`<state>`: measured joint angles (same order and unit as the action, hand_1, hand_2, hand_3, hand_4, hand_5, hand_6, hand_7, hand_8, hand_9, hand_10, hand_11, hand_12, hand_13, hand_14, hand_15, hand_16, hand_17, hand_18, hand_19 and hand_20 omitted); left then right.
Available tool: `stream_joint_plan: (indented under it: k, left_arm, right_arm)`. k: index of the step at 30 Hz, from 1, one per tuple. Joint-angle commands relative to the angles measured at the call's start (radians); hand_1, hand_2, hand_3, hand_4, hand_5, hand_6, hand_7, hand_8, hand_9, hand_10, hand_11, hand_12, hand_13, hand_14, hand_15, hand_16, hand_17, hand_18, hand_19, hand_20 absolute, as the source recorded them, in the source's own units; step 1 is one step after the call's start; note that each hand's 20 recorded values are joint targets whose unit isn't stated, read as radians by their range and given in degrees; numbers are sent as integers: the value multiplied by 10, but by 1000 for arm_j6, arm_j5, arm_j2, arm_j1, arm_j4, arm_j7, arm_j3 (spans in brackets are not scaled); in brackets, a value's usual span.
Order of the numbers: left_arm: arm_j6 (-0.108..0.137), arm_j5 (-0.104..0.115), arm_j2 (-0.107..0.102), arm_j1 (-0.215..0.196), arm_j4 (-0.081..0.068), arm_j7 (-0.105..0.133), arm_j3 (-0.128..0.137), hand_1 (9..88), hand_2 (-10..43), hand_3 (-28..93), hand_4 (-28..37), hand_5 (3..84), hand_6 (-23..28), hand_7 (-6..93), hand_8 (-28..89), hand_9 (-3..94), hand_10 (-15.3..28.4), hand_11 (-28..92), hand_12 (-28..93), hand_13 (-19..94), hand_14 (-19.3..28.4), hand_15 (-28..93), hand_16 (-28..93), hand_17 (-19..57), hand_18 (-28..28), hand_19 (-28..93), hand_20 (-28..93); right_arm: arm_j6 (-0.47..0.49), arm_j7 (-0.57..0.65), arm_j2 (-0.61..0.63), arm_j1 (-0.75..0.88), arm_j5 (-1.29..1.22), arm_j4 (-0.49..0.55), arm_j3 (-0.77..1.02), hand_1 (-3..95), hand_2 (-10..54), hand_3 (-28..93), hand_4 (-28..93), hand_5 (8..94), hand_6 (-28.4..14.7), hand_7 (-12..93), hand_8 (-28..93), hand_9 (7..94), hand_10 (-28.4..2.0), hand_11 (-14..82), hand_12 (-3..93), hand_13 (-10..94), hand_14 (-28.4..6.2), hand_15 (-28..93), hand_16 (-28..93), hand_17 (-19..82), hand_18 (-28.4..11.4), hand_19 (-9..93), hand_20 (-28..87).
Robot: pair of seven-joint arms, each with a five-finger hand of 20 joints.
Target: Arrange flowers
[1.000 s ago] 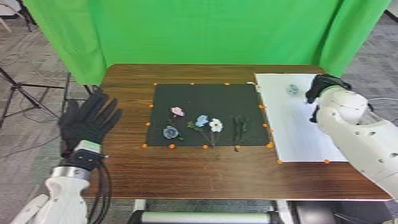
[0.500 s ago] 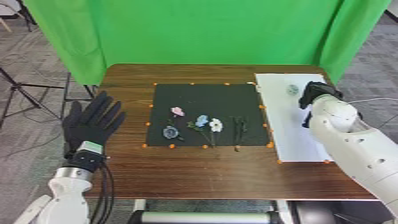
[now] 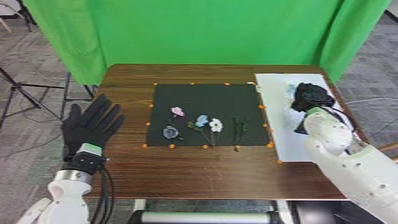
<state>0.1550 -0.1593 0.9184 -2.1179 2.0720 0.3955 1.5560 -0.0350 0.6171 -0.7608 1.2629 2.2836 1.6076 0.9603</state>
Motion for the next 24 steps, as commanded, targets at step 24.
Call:
stream_joint_plan:
  k: [24]
  left_arm:
    - [86,-9,11,-10,16,-30,23,267,136,690,-283,398,66,191,-114,319,116,202,95,222,138,391,-85,-58,144,358,95]
  right_arm:
    - [91,-212,-91,-77,177,111,-188,609,-95,699,-283,772,12,289,26,892,-73,72,373,754,-73,667,348,438,-217,922,378]
